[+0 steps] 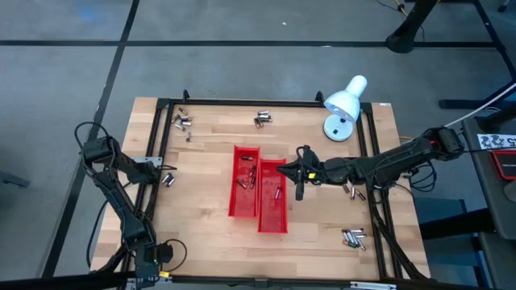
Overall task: Sort batteries
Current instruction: Move the silver battery to the middle left of the table
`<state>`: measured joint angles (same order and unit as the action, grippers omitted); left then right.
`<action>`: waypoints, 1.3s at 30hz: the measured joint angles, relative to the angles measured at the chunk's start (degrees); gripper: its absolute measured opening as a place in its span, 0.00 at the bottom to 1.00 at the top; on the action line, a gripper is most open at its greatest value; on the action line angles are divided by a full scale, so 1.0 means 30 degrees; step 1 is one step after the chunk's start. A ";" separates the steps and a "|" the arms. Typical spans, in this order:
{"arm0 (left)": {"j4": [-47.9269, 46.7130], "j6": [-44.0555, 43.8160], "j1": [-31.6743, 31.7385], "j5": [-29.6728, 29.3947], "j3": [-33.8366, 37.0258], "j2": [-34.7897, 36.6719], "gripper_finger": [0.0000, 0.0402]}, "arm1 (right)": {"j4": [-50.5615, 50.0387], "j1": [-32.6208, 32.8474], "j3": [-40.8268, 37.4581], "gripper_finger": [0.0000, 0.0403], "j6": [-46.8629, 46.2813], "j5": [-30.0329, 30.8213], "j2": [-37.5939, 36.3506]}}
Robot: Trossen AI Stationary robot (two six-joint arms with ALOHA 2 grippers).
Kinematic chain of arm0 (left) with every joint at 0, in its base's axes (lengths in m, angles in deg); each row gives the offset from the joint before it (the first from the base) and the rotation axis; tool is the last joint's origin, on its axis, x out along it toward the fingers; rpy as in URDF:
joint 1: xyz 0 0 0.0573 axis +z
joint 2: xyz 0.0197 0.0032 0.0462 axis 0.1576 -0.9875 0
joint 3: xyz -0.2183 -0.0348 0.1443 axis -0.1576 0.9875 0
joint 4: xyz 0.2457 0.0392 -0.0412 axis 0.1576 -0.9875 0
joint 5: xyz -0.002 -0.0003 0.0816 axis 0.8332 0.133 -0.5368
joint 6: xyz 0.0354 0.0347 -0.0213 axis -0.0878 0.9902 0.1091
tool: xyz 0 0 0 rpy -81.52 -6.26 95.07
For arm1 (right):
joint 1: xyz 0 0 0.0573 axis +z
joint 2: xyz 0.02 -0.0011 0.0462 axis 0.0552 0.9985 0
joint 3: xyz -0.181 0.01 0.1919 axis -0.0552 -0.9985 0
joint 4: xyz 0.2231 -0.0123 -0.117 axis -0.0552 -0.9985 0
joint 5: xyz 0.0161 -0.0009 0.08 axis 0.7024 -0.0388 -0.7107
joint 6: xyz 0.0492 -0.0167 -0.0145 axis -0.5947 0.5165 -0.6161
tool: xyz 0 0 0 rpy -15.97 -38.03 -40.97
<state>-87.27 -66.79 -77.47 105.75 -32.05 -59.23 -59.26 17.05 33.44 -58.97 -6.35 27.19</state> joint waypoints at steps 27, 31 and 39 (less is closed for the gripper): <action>0.2061 -0.0957 -0.0635 -0.0871 -0.0007 -0.2209 0.00 | -0.0022 -0.0015 0.0000 0.08 0.0453 -0.0007 0.0000; 0.1433 -0.0983 -0.0657 -0.1113 -0.0073 -0.1987 0.00 | -0.0031 -0.0015 0.0000 0.08 0.0475 -0.0001 0.0000; -0.7300 -0.0606 -0.1019 -0.5328 -0.2426 0.0497 0.00 | -0.0007 -0.0015 0.0007 0.08 0.0475 0.0000 0.0000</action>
<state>-109.17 -68.60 -80.52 89.77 -39.33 -57.74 -59.28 17.01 33.46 -57.55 -6.35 27.19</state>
